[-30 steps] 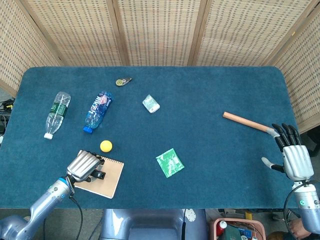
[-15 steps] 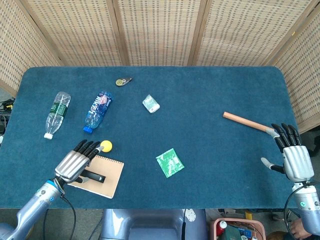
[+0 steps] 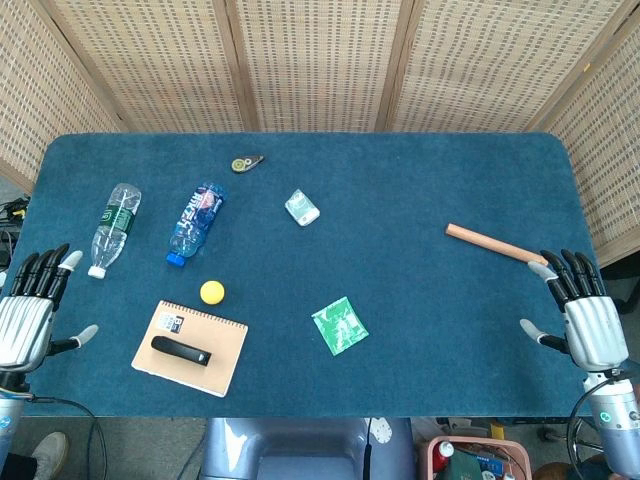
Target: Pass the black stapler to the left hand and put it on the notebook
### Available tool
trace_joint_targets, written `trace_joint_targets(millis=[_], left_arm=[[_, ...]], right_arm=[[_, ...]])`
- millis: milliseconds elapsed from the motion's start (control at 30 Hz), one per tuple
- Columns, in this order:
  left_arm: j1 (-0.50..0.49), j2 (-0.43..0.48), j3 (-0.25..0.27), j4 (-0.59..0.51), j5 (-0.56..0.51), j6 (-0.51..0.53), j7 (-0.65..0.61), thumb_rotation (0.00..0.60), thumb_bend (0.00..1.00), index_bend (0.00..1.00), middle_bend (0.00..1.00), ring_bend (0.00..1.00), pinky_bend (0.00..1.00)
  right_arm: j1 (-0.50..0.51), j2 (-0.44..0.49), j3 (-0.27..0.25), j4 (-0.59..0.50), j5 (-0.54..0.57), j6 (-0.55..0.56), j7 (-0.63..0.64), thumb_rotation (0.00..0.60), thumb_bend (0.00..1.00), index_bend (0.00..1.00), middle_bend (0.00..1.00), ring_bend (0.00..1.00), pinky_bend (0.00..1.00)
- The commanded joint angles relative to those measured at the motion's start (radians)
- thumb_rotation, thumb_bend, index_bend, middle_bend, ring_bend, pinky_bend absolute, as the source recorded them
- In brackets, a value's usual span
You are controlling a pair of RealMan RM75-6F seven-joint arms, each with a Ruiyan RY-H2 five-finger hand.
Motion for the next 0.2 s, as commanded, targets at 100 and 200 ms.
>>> trace_joint_targets(millis=[100, 200], left_arm=[[0.011, -0.009, -0.007, 0.04, 0.005, -0.022, -0.039, 0.6, 0.0, 0.0, 0.0, 0.0, 0.0], [0.01, -0.007, -0.009, 0.055, 0.006, -0.047, -0.051, 0.6, 0.0, 0.0, 0.0, 0.0, 0.0]], right_arm=[[-0.002, -0.009, -0.004, -0.001, -0.003, -0.003, -0.039, 0.6, 0.0, 0.17, 0.1, 0.0, 0.01], [-0.002, -0.012, -0.006, -0.004, -0.003, -0.007, -0.063, 0.6, 0.0, 0.17, 0.1, 0.0, 0.0]])
